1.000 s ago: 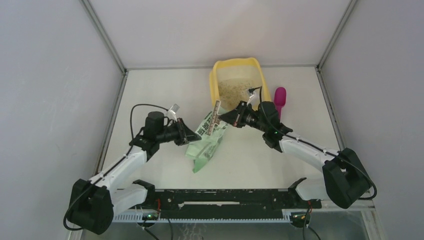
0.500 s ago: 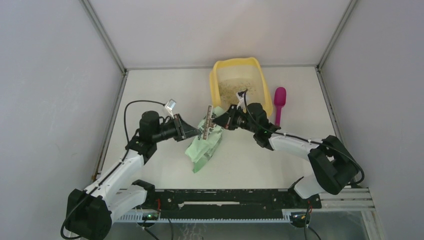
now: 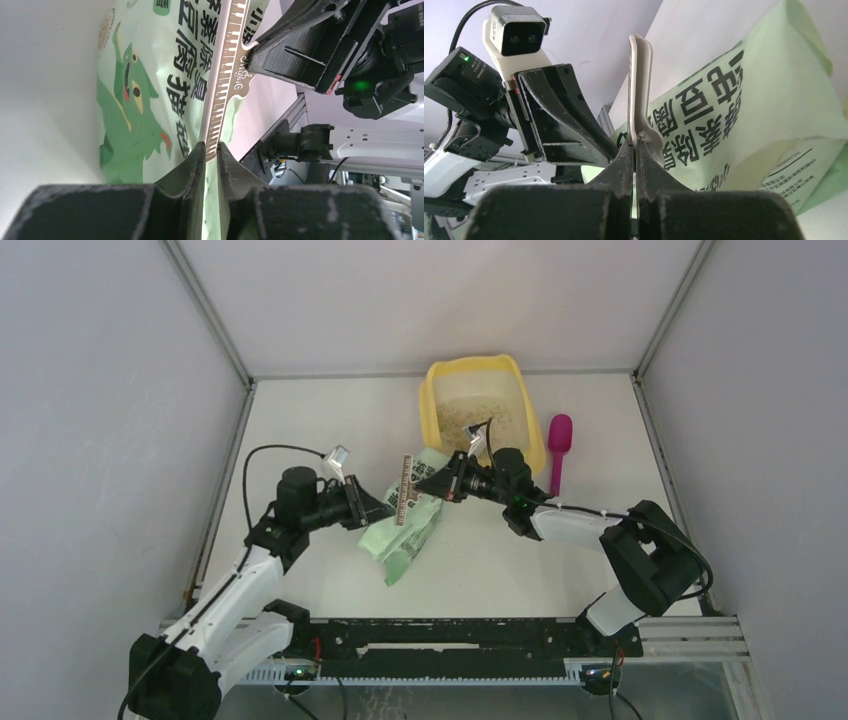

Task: Fill the litter box with clean litter
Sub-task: Pick up the clamp at the center of the board.

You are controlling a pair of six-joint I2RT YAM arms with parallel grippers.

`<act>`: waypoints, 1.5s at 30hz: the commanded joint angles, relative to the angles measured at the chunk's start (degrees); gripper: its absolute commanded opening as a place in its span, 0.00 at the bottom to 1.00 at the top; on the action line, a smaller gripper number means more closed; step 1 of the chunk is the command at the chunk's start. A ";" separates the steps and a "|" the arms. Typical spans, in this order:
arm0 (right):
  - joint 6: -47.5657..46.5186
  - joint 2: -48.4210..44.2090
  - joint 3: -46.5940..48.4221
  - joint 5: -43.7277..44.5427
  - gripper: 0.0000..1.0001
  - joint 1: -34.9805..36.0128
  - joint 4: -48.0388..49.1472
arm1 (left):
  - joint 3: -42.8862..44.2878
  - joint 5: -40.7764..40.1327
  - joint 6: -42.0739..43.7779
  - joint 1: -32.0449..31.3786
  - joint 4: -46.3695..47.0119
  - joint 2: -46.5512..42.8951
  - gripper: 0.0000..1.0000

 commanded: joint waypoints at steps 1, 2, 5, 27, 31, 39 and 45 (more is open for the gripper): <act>2.00 0.02 -0.55 -3.26 0.00 0.05 5.51 | 6.04 -5.70 5.47 0.19 -8.90 -4.67 0.20; 1.99 0.08 -0.56 -3.39 0.00 0.04 5.47 | 7.15 -6.31 6.07 0.20 -10.59 -5.26 0.22; 2.04 0.31 -0.56 -3.88 0.00 0.06 5.67 | 9.83 -8.67 7.75 0.21 -14.96 -6.45 0.30; 7.46 4.94 -0.56 -7.34 0.00 -0.23 13.83 | 1.53 -1.60 7.32 0.22 -5.52 -3.65 0.44; 9.50 6.43 -0.68 -7.88 0.00 -0.26 16.95 | -0.77 0.65 5.82 0.19 -1.78 -4.56 0.44; 12.13 7.98 -1.44 -7.42 0.00 -0.38 21.23 | -3.00 3.87 4.09 0.22 2.31 -5.22 0.44; 14.66 9.60 -2.41 -6.91 0.00 -0.25 25.63 | -3.89 4.15 3.31 0.20 3.92 -5.49 0.30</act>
